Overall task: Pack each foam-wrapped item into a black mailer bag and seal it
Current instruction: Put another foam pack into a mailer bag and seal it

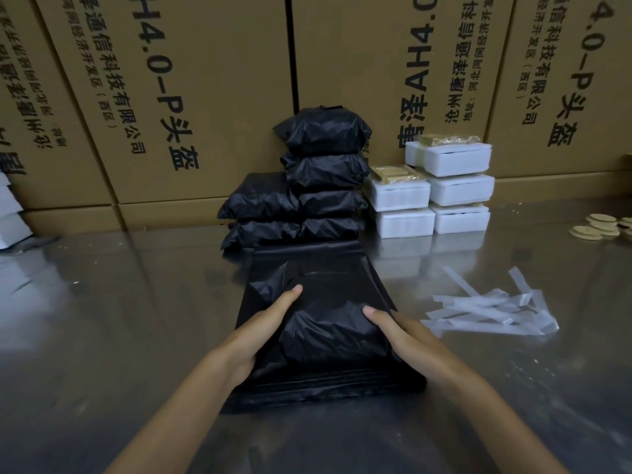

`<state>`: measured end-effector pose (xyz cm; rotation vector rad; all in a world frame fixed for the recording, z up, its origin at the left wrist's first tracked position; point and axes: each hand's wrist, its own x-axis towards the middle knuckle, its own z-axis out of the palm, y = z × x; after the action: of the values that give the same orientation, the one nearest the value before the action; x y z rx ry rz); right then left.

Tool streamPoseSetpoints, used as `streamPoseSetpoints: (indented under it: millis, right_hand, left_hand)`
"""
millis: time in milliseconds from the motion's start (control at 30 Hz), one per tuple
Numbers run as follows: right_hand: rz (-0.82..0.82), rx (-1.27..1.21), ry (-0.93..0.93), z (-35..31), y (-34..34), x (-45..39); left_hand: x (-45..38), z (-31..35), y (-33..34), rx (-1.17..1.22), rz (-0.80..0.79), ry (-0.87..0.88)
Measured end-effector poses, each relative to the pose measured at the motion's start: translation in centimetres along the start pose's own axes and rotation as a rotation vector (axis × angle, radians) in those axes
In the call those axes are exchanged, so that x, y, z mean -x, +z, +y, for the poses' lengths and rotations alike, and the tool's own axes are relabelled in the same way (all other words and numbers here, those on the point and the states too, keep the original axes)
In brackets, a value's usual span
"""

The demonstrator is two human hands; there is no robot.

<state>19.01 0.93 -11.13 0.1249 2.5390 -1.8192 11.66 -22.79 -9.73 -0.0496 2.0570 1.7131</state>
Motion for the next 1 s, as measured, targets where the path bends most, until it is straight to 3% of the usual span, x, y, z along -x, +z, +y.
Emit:
streamPoseSetpoints:
  millis: [233,467,533,700,800,1000]
  right_hand:
    - [0.114,-0.490,-0.091,-3.5,3.2,-3.9]
    - [0.019,-0.450,-0.396,-7.2,6.3,-9.6]
    - [0.002,-0.575,-0.336,-7.6,6.9,-11.6]
    - [0.082,-0.825,0.073,-4.5,8.1,-15.7]
    - [0.244,-0.820,0.047,-1.5,9.6,-17.3]
    - [0.268,-0.724,0.008,-0.6,10.2,-18.7]
  left_hand:
    - [-0.1,3.0,-1.0,0.312,-0.018,0.079]
    - [-2.3,7.0,-4.3,0.537,0.186,0.331]
    - [-3.5,8.5,-5.8,0.597,0.289,0.398]
    - [-7.8,13.7,-9.2,0.618,0.487,0.460]
    - [-11.6,17.3,-10.7,0.524,0.563,0.452]
    - [-20.5,21.6,-11.7,0.534,0.723,0.520]
